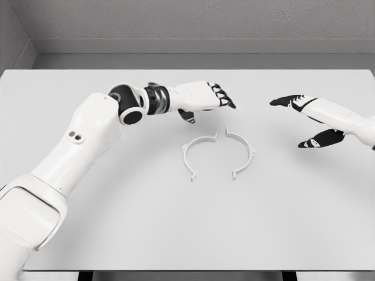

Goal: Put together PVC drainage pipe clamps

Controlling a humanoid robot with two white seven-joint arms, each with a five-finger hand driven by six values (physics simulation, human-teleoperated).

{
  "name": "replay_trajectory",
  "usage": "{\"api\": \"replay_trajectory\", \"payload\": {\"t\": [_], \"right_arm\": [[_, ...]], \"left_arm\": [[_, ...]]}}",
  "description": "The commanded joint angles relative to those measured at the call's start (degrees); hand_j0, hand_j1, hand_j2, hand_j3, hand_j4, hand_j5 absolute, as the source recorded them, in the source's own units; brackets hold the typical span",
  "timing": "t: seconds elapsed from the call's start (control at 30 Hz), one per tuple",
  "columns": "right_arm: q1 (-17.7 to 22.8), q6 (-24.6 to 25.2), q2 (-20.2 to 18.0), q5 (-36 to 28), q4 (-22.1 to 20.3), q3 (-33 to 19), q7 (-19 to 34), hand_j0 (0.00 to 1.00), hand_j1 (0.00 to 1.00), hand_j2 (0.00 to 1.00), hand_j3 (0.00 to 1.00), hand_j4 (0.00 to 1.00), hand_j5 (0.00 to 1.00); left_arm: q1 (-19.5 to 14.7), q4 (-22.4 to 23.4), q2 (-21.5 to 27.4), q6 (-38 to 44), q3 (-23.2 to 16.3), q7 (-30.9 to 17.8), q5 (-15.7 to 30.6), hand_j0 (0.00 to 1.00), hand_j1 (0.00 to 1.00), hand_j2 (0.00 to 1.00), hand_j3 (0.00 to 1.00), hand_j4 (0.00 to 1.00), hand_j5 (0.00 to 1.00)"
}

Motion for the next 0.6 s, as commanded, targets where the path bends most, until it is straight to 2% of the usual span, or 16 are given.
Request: {"api": "replay_trajectory", "payload": {"t": [0.0, 0.07, 0.1, 0.17, 0.3, 0.33, 0.5, 0.57], "right_arm": [[0.0, 0.2, -0.1, -0.4, 0.0, 0.0, 0.0, 1.0, 1.0, 1.0, 1.0, 1.0, 1.0], [0.0, 0.2, -0.2, -0.4, 0.0, 0.0, 0.0, 1.0, 1.0, 1.0, 1.0, 1.0, 1.0], [0.0, 0.2, -0.1, -0.4, 0.0, 0.0, 0.0, 1.0, 1.0, 1.0, 1.0, 1.0, 1.0], [0.0, 0.2, -0.1, -0.4, 0.0, 0.0, 0.0, 1.0, 1.0, 1.0, 1.0, 1.0, 1.0], [0.0, 0.2, -0.1, -0.4, 0.0, 0.0, 0.0, 1.0, 1.0, 1.0, 1.0, 1.0, 1.0], [0.0, 0.2, -0.1, -0.4, 0.0, 0.0, 0.0, 1.0, 1.0, 1.0, 1.0, 1.0, 1.0], [0.0, 0.2, -0.1, -0.4, 0.1, 0.1, 0.0, 1.0, 1.0, 1.0, 1.0, 1.0, 1.0], [0.0, 0.2, 0.0, -0.4, 0.1, 0.1, 0.0, 1.0, 1.0, 1.0, 1.0, 1.0, 1.0]], "left_arm": [[0.1, -6.8, 10.9, 0.1, 0.2, -0.3, 13.3, 0.98, 0.98, 0.98, 0.98, 0.98, 0.98], [1.0, -9.6, 19.9, 0.1, 0.5, -0.3, 21.6, 0.98, 0.98, 0.98, 0.98, 0.98, 0.98], [3.0, -11.0, 23.1, 0.1, 0.6, -0.4, 25.4, 0.98, 0.98, 0.98, 0.98, 0.98, 0.98], [5.8, -17.5, 25.5, 0.1, 0.8, -0.4, 26.0, 0.98, 0.98, 0.98, 0.98, 0.98, 0.98], [8.5, -28.0, 25.8, 0.1, 0.1, -0.7, 26.1, 1.0, 1.0, 1.0, 1.0, 1.0, 1.0], [9.8, -29.1, 25.3, 0.1, -0.4, -0.7, 26.1, 1.0, 1.0, 1.0, 1.0, 1.0, 1.0], [12.0, -26.2, 21.0, 0.1, -1.8, -2.0, 25.2, 1.0, 1.0, 1.0, 1.0, 1.0, 1.0], [12.5, -25.7, 18.9, 0.1, -3.7, -2.0, 23.7, 1.0, 1.0, 1.0, 1.0, 1.0, 1.0]]}}
